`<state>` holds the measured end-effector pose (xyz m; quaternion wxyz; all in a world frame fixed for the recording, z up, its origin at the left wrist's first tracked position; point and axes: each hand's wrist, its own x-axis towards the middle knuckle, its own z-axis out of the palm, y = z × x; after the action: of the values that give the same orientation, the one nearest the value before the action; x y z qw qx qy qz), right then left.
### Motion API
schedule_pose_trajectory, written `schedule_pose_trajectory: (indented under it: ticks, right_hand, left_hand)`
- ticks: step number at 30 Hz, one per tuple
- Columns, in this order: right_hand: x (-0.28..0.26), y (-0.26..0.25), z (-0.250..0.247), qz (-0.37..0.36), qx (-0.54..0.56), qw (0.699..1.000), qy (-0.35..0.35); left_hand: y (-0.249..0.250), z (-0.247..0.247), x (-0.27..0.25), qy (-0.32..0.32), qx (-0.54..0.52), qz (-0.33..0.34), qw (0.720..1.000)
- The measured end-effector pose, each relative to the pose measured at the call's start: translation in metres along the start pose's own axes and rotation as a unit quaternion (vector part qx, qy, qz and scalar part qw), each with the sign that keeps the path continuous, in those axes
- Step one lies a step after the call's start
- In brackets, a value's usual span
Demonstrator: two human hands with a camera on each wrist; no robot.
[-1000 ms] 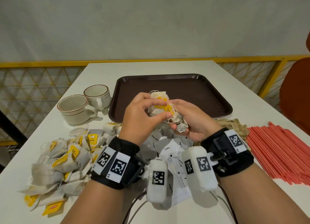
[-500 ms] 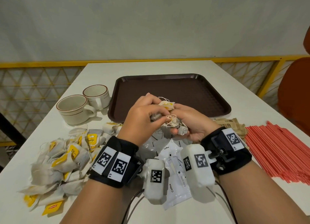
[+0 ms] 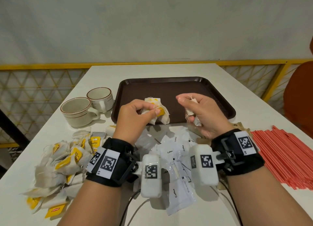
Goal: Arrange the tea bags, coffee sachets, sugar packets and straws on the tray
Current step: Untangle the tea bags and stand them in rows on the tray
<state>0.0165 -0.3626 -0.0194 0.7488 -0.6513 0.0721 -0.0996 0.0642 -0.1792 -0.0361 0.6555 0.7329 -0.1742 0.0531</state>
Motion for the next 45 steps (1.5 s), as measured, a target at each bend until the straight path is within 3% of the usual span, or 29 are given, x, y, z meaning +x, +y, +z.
schedule_pose_trajectory:
  ticks: [6,10,13,15,17,20,26,34,40,45]
  right_hand:
    - [-0.011,0.0,0.014,-0.12,-0.22,0.966,-0.062]
    - [-0.009,0.001,0.013,-0.138,-0.263,0.955,-0.018]
    - [-0.005,0.0,0.005,-0.118,-0.246,0.961,0.038]
    - [-0.005,-0.003,0.001,-0.078,-0.2,0.976,0.032]
    - [-0.008,-0.007,0.001,-0.036,-0.114,0.992,-0.03]
    - [-0.011,-0.005,0.01,0.006,-0.027,0.993,-0.119]
    - [-0.007,0.014,0.026,-0.067,-0.08,0.995,0.003]
    - [-0.007,0.017,0.028,-0.173,-0.156,0.972,0.029]
    - [-0.005,0.02,0.03,-0.168,-0.197,0.965,0.037]
    - [-0.008,0.014,0.027,-0.138,-0.164,0.977,0.021]
  left_hand:
    - [0.002,0.005,-0.003,-0.02,0.008,0.007,1.0]
    - [0.002,0.006,-0.004,-0.029,-0.016,0.003,0.999]
    - [-0.002,0.005,-0.001,-0.005,-0.023,-0.012,1.0]
    - [-0.005,0.004,0.001,0.007,-0.015,-0.017,1.0]
    - [-0.006,0.004,0.001,0.011,0.003,-0.016,1.0]
    - [-0.006,0.005,-0.001,0.004,0.014,-0.003,1.0]
    - [-0.002,0.013,-0.005,0.015,-0.021,0.018,1.0]
    - [0.003,0.013,-0.007,0.035,-0.04,0.007,0.999]
    - [0.002,0.012,-0.006,0.042,-0.06,0.007,0.997]
    - [0.004,0.011,-0.005,0.006,-0.091,-0.011,0.996]
